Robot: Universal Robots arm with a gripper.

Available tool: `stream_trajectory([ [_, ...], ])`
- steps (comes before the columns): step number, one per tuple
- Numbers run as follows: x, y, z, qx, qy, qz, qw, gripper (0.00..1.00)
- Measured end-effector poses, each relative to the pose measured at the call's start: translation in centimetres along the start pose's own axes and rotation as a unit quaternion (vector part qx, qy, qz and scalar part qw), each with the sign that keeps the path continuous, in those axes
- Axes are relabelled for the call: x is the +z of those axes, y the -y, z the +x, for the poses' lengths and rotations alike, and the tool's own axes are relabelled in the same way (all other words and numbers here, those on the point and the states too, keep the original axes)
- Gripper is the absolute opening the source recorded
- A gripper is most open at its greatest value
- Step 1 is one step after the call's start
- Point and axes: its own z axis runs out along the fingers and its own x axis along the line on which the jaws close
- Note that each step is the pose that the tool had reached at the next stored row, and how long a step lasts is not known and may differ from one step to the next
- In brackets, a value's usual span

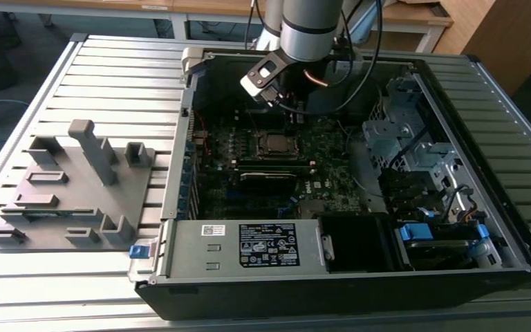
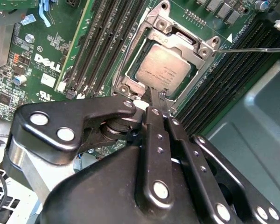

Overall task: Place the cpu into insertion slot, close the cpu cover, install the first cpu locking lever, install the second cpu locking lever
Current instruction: 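Close the cpu cover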

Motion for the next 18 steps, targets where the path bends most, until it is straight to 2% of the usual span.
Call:
stream_trajectory([
  [4, 0.10, 0.00, 0.00, -0.008, -0.0002, -0.0001, 1.0000, 0.10],
  [6, 0.18, 0.00, 0.00, -0.024, -0.0005, -0.0001, 0.9997, 0.10],
  [9, 0.32, 0.01, 0.01, -0.051, -0.0009, -0.0002, 0.9987, 0.10],
  [12, 0.44, 0.01, 0.00, -0.078, -0.0013, -0.0003, 0.9969, 0.10],
  [14, 0.51, 0.01, 0.00, -0.096, -0.0016, -0.0004, 0.9954, 0.10],
  [16, 0.58, 0.01, 0.00, -0.114, -0.0018, -0.0004, 0.9935, 0.10],
  [18, 0.65, 0.01, 0.01, -0.133, -0.0021, -0.0005, 0.9912, 0.10],
])
